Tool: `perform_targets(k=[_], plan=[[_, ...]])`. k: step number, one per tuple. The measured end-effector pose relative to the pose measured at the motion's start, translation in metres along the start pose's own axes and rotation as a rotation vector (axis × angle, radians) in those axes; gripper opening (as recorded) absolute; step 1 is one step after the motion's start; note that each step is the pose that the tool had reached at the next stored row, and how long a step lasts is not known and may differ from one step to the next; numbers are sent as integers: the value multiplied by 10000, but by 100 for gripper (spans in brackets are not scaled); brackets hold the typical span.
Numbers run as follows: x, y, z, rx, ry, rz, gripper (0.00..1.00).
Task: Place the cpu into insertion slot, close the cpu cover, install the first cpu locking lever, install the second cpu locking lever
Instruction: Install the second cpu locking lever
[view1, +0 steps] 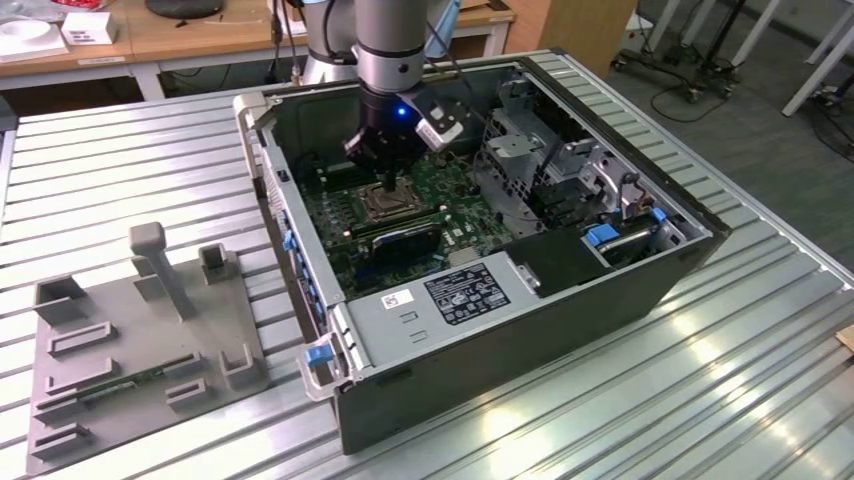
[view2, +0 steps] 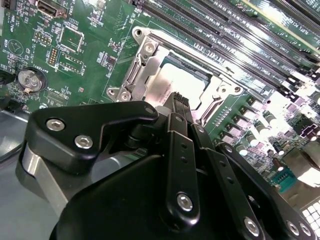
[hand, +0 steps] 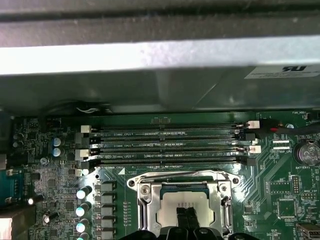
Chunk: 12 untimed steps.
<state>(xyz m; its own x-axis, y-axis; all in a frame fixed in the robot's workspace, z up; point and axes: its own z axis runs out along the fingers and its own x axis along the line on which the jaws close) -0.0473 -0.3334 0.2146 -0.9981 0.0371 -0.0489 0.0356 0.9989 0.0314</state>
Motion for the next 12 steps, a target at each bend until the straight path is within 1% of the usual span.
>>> perform_targets(k=[1,10,12], plan=[[-1,0,-10,0,0,0,11],[-1,0,-15,2,1,0,11],[-1,0,-31,4,2,0,11]])
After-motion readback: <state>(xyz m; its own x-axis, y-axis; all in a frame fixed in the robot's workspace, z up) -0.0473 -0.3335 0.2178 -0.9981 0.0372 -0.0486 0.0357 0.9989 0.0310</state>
